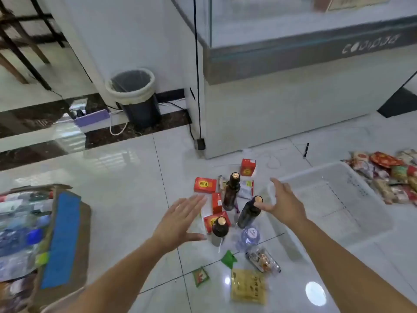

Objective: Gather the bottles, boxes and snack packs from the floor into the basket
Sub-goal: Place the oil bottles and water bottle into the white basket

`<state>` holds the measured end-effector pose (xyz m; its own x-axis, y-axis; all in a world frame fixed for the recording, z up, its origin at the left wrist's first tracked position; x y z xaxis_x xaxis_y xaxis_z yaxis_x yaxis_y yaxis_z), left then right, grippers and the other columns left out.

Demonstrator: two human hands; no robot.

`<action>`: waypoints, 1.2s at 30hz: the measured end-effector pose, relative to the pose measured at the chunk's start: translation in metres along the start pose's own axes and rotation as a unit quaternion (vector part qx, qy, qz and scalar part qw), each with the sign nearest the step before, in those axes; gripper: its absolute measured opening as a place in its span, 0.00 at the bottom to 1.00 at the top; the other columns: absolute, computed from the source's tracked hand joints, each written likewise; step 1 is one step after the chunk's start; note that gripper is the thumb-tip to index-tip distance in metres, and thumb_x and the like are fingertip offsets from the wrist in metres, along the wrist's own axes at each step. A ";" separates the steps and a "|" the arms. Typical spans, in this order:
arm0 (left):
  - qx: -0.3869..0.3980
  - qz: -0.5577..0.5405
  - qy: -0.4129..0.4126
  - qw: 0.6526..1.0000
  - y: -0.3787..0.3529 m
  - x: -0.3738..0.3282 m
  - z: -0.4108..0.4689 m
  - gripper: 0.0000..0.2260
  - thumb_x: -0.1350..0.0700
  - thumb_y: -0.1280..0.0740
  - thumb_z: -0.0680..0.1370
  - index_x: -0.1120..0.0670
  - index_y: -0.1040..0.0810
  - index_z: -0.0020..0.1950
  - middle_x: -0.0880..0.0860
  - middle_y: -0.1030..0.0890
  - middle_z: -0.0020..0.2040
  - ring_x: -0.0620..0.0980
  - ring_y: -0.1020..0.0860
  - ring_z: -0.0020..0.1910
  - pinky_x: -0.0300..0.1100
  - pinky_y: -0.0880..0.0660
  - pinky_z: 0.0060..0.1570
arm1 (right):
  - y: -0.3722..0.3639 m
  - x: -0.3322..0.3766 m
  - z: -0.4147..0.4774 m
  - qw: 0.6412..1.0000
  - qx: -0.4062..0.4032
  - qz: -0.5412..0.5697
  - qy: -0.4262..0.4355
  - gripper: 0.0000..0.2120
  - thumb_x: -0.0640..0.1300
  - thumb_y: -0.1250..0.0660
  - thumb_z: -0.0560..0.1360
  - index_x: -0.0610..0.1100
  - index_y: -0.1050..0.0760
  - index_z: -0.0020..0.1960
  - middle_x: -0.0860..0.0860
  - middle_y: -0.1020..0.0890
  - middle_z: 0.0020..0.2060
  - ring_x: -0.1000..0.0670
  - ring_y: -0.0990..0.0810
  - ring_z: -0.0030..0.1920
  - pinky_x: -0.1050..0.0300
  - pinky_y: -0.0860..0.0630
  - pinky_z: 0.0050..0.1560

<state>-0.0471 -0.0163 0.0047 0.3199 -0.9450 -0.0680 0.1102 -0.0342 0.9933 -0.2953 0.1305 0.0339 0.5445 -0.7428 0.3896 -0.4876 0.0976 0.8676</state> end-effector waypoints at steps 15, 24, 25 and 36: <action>0.132 0.023 -0.127 0.983 -0.084 -0.055 0.084 0.18 0.39 0.38 0.75 0.52 0.28 0.55 0.52 0.19 0.45 0.55 0.21 0.42 0.44 0.29 0.36 | -0.093 -0.029 0.058 0.994 -0.052 -0.055 0.082 0.23 0.64 0.33 0.68 0.51 0.32 0.55 0.51 0.18 0.45 0.47 0.20 0.44 0.56 0.26 0.39; 0.079 -0.065 0.015 0.995 -0.065 -0.037 0.097 0.13 0.41 0.36 0.73 0.51 0.29 0.42 0.49 0.21 0.37 0.51 0.23 0.38 0.44 0.25 0.37 | -0.052 -0.043 0.043 0.992 -0.119 0.007 0.044 0.16 0.58 0.32 0.70 0.48 0.33 0.43 0.48 0.18 0.43 0.47 0.22 0.41 0.56 0.28 0.36; 0.074 -0.083 0.029 0.993 -0.054 -0.034 0.102 0.13 0.42 0.35 0.72 0.50 0.30 0.39 0.48 0.22 0.35 0.51 0.23 0.37 0.44 0.26 0.37 | -0.040 -0.042 0.041 0.990 -0.129 0.017 0.049 0.16 0.58 0.31 0.70 0.47 0.32 0.43 0.48 0.19 0.42 0.48 0.22 0.41 0.55 0.26 0.37; -0.134 -0.245 0.033 0.960 0.145 -0.085 0.206 0.13 0.44 0.31 0.64 0.53 0.25 0.35 0.51 0.22 0.33 0.51 0.23 0.36 0.41 0.26 0.34 | 0.191 -0.061 0.022 0.949 -0.303 0.087 -0.012 0.14 0.55 0.31 0.68 0.44 0.27 0.38 0.49 0.27 0.31 0.47 0.27 0.37 0.55 0.30 0.39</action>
<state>-0.2522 -0.0078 0.1741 0.2263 -0.8134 -0.5359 0.4976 -0.3765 0.7815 -0.4366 0.1797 0.1693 0.4719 -0.6954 0.5419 -0.0830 0.5769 0.8126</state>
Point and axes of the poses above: each hand's wrist, its own z-axis towards the middle knuckle, its own y-axis out of the back of the hand, x = y × z, the point moved 5 cm from there along z, towards the middle knuckle
